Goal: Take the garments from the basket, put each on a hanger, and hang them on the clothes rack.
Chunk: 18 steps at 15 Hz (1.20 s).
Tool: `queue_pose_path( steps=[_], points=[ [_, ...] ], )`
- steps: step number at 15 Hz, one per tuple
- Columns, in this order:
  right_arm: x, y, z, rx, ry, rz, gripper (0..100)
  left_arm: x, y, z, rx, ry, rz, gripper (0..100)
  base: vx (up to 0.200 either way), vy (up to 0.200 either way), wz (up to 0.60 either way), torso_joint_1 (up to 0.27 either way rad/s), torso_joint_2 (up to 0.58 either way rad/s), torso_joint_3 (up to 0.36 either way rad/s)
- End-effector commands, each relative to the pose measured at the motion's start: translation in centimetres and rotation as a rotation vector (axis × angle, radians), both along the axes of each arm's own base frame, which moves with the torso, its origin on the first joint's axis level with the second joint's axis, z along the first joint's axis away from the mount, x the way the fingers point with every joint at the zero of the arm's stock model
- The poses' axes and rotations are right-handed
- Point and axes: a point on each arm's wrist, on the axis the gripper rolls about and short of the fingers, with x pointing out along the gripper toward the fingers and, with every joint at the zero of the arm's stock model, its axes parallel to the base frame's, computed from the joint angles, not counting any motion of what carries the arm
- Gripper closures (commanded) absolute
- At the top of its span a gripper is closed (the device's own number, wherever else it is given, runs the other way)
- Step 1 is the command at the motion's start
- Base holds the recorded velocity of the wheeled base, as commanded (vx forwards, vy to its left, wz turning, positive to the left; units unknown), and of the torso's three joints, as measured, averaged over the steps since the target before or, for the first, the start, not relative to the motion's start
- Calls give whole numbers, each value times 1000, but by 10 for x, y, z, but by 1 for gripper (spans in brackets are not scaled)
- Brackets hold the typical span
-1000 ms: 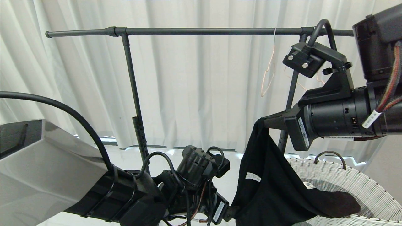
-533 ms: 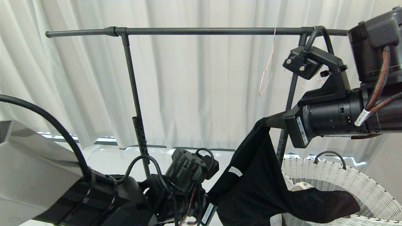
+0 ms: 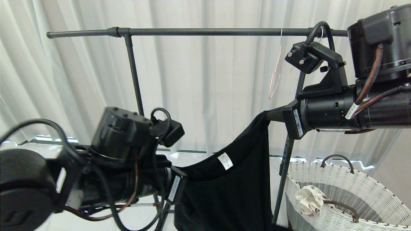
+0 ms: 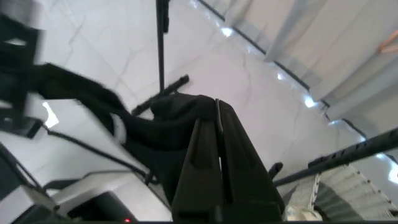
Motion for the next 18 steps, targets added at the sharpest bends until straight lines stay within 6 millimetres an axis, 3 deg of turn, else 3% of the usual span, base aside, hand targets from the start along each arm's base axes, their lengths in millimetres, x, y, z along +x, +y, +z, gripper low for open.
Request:
queue_pose_path(
  steps=[1, 3, 7, 9, 15, 18],
  points=[
    [1, 1, -2, -6, 6, 0, 100, -23, 27, 71, -97, -120, 22, 100, 0, 0, 0, 0, 0, 0],
    [1, -3, -1, -4, 1, -15, 100, -20, 32, 96, -72, -127, 44, 100, 0, 0, 0, 0, 0, 0],
    [-18, -32, 1, -34, 3, -84, 100, -9, 36, 104, 221, -273, 52, 100, 0, 0, 0, 0, 0, 0],
    [-29, -45, 2, -37, 7, -90, 100, -10, 34, 108, 254, -314, 5, 100, 0, 0, 0, 0, 0, 0],
    [-41, -64, 51, 23, -51, -96, 100, -14, -4, 134, 178, -399, -117, 100, 0, 0, 0, 0, 0, 0],
    [-44, -68, 78, 17, -96, -64, 100, -17, -6, 148, 138, -421, -132, 100, 0, 0, 0, 0, 0, 0]
  ],
)
